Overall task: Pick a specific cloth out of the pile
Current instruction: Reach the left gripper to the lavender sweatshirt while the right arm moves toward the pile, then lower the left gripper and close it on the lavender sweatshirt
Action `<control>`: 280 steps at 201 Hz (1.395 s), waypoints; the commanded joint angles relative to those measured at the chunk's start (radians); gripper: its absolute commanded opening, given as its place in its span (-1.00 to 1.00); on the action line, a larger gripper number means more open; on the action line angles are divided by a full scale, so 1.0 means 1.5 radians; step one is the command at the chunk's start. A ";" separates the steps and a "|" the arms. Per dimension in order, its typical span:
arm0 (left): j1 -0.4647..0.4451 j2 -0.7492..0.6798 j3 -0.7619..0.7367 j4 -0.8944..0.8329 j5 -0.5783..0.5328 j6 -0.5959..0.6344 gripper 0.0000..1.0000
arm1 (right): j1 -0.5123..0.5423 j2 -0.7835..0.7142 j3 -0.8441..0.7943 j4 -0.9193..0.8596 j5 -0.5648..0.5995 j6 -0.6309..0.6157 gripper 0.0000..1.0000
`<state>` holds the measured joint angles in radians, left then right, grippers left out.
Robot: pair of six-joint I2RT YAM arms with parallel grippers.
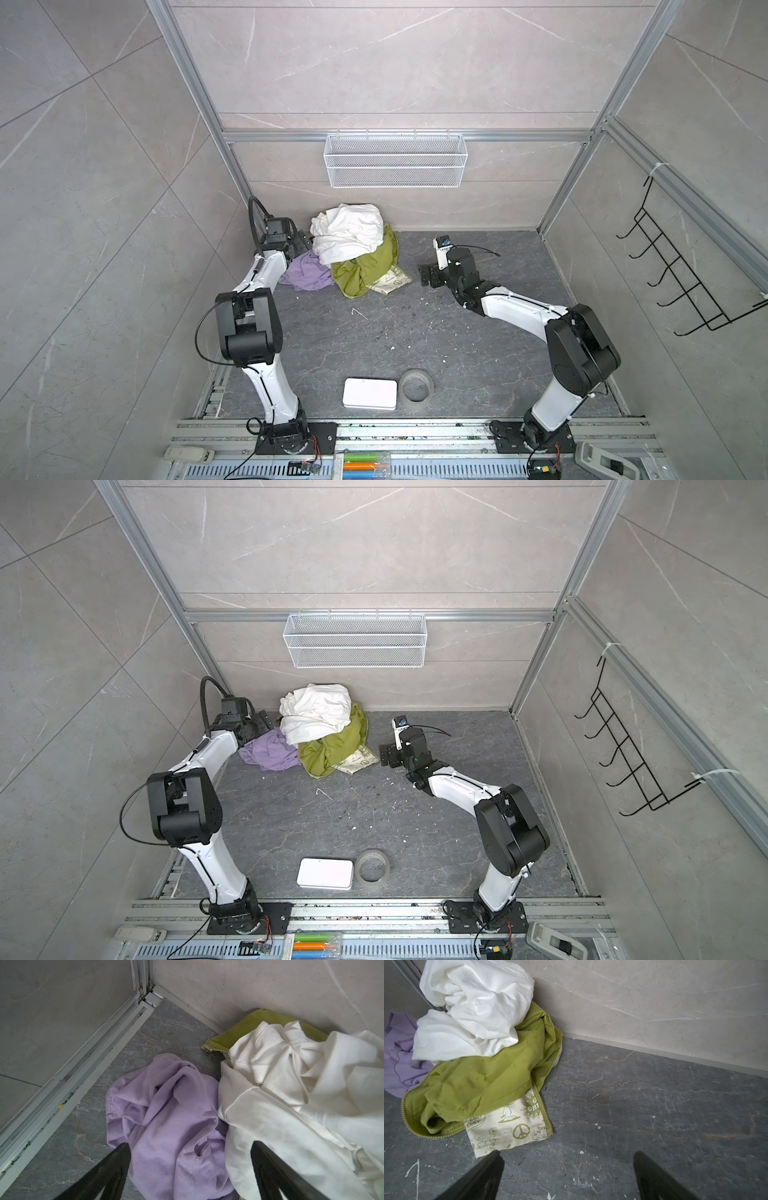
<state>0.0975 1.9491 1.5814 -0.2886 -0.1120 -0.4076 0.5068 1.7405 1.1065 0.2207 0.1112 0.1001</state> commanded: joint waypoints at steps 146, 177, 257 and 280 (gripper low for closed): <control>0.031 0.180 0.216 -0.129 0.029 0.056 0.75 | 0.011 0.080 0.063 0.000 -0.017 -0.014 0.99; 0.036 0.202 0.241 -0.131 0.040 0.056 0.73 | 0.011 0.086 0.067 -0.002 -0.016 -0.014 0.99; 0.038 0.216 0.264 -0.137 0.061 0.057 0.39 | 0.011 0.097 0.076 -0.005 -0.019 -0.011 0.99; 0.039 0.215 0.262 -0.138 0.066 0.057 0.16 | 0.011 0.097 0.076 -0.004 -0.017 -0.011 0.99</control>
<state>0.1467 2.2719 1.9408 -0.4889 -0.0387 -0.3393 0.5171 1.8740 1.1961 0.2203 0.0895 0.0853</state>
